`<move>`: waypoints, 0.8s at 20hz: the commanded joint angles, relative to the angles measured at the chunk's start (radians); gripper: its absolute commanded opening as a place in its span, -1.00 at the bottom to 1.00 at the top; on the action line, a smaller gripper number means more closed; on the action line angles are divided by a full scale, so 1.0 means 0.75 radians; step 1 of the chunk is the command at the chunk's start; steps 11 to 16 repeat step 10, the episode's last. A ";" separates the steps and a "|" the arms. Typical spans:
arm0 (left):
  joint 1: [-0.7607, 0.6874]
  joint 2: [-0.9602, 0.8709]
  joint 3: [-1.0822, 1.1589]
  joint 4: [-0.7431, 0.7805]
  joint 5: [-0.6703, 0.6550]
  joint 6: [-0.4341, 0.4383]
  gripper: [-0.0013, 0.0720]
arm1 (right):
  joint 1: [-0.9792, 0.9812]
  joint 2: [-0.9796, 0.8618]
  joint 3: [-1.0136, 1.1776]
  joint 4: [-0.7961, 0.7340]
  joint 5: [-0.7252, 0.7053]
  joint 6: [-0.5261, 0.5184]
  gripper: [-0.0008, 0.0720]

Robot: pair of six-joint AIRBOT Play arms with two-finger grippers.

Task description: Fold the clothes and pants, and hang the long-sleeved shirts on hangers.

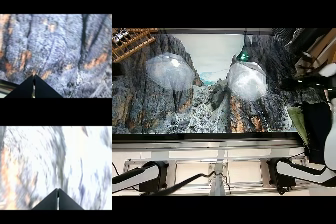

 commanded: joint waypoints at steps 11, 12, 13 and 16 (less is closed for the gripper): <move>0.037 0.002 0.004 0.047 0.005 -0.054 -0.94 | 0.355 0.001 0.003 -0.191 -0.636 -0.037 -0.91; 0.037 0.002 0.004 0.047 0.005 -0.054 -0.94 | 0.355 0.001 0.003 -0.191 -0.636 -0.037 -0.91; 0.037 0.002 0.004 0.047 0.005 -0.054 -0.94 | 0.355 0.001 0.003 -0.191 -0.636 -0.037 -0.91; 0.037 0.002 0.004 0.047 0.005 -0.054 -0.94 | 0.355 0.001 0.003 -0.191 -0.636 -0.037 -0.91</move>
